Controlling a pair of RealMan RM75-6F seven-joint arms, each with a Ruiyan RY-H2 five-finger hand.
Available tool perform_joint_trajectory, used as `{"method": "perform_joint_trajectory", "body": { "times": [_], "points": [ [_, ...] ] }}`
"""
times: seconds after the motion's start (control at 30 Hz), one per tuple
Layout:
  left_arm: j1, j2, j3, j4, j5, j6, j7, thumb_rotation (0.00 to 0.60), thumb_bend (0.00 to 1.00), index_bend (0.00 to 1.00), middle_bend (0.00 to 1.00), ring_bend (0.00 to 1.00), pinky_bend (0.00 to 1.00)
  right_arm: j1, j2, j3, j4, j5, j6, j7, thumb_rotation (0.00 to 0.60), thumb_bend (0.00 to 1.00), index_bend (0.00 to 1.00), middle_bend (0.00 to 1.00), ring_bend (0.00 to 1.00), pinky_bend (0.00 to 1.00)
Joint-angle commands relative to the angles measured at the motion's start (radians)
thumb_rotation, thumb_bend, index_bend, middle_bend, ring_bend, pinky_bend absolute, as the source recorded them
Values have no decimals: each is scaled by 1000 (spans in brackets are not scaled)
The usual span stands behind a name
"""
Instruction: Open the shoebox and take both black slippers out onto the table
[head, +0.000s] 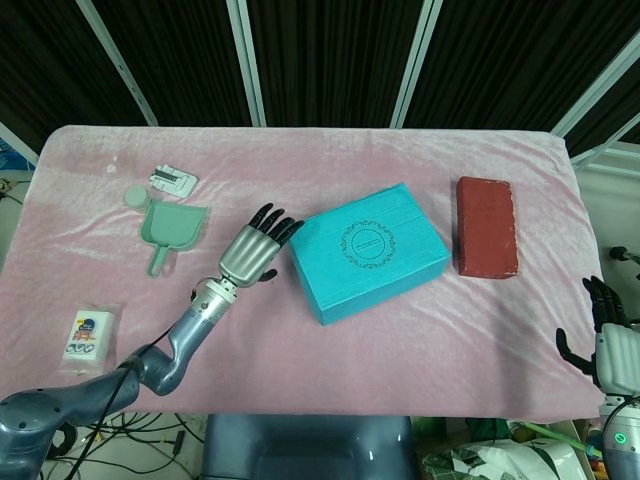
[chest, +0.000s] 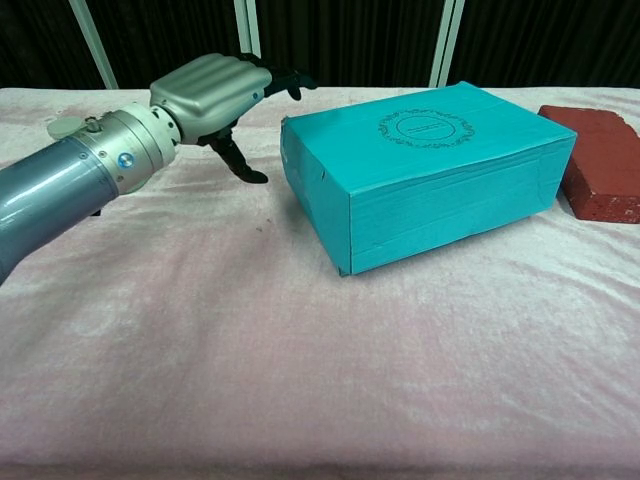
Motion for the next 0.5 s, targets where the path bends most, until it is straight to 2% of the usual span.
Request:
{"method": "perform_joint_trajectory", "body": {
  "times": [0.03,0.33,0.5],
  "points": [
    [-34,-43,-8,53,-20,-17,-11,600,54,136,193,100,106,-2,0,0,2,1,-1,0,600,350,0,31,9,208],
    [-98,-130,-4,176,-29,-21,-60,600,155,149,203,100,118,-11,4,2,5,6,1,2,600,349,0,31,9,209],
    [-126,-152,4,219,-22,-16,-93,600,281,175,231,120,129,-15,8,2,3,6,0,4,600,349,0,31,9,208]
  ]
}}
